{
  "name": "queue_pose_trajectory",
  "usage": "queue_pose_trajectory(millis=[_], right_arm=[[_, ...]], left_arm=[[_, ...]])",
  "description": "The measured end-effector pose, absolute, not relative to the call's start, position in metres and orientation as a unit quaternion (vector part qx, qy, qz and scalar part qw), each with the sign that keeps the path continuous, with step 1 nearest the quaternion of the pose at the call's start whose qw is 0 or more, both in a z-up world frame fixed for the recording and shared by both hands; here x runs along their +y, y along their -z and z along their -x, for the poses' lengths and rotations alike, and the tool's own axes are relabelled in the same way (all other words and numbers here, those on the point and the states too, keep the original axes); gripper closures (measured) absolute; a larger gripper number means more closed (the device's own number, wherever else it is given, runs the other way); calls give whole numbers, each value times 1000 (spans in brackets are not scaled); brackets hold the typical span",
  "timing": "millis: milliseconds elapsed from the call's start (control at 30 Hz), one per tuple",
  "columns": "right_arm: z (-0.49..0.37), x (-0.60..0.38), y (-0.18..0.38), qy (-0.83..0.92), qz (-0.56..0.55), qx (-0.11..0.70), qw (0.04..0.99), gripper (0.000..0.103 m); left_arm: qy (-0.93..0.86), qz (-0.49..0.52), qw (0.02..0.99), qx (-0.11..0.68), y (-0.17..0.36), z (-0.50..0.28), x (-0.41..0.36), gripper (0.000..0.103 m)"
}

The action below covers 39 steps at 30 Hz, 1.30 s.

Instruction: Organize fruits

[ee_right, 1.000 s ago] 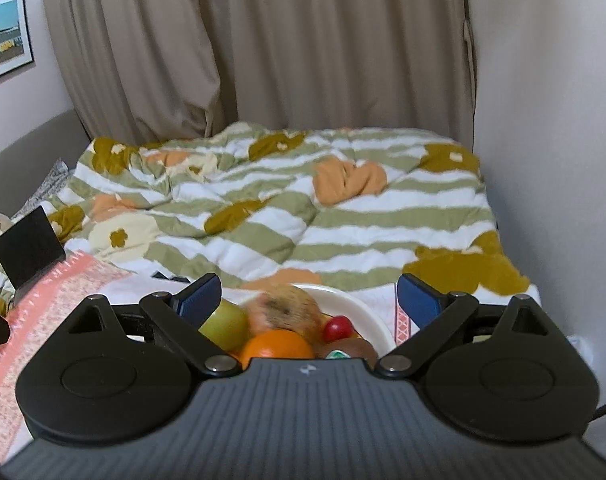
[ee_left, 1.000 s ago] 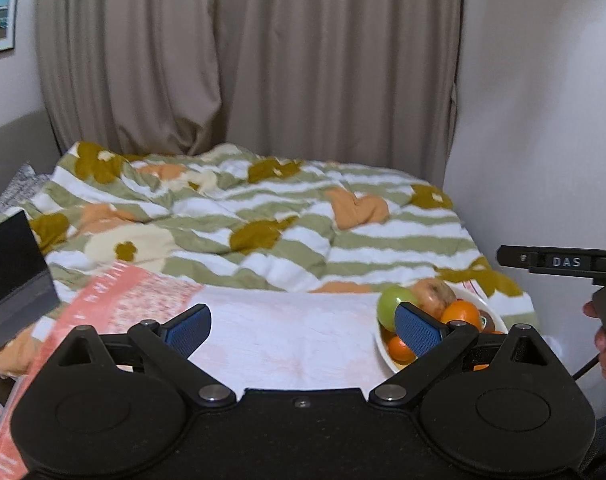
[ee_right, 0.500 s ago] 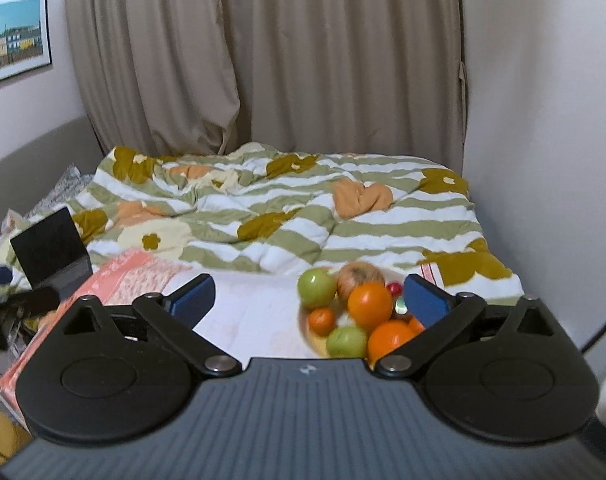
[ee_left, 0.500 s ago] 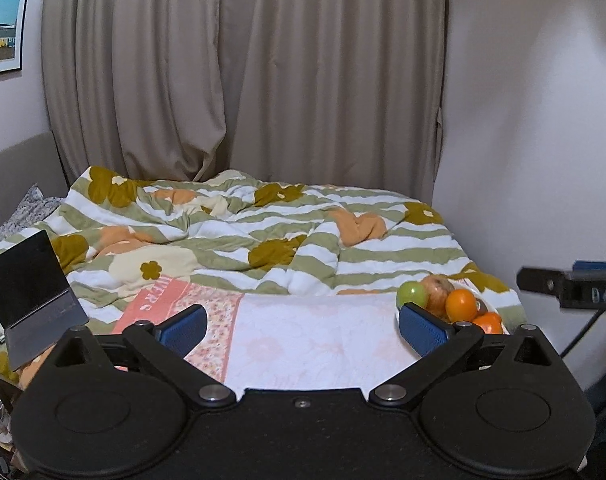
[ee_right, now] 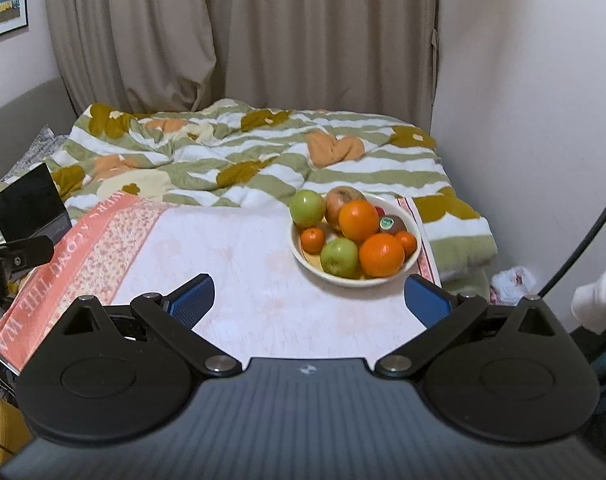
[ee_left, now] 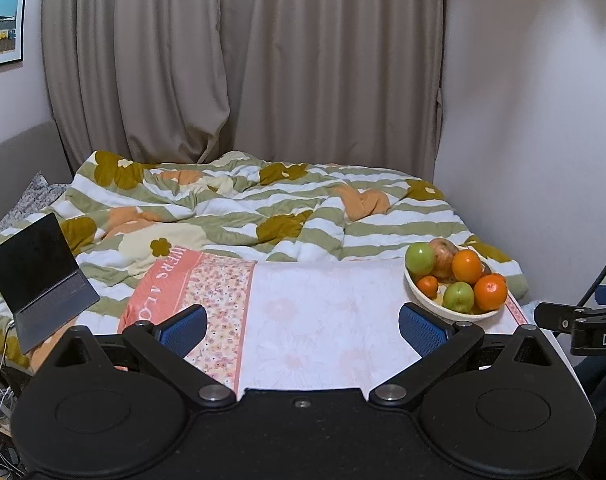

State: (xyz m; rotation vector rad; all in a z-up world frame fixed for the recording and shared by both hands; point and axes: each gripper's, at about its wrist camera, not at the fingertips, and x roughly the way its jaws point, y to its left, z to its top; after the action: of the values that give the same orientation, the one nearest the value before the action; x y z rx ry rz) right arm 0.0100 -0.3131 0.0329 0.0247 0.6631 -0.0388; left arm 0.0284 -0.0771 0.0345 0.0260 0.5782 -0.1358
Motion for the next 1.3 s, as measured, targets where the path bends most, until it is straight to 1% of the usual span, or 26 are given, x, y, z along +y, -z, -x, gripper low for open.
queue_pose_trajectory(millis=[1300], right_arm=[[-8,-307,-25,32,-23,342,939,0]], left_arm=[[53,-26,958,281,-28,-23,-72,0]])
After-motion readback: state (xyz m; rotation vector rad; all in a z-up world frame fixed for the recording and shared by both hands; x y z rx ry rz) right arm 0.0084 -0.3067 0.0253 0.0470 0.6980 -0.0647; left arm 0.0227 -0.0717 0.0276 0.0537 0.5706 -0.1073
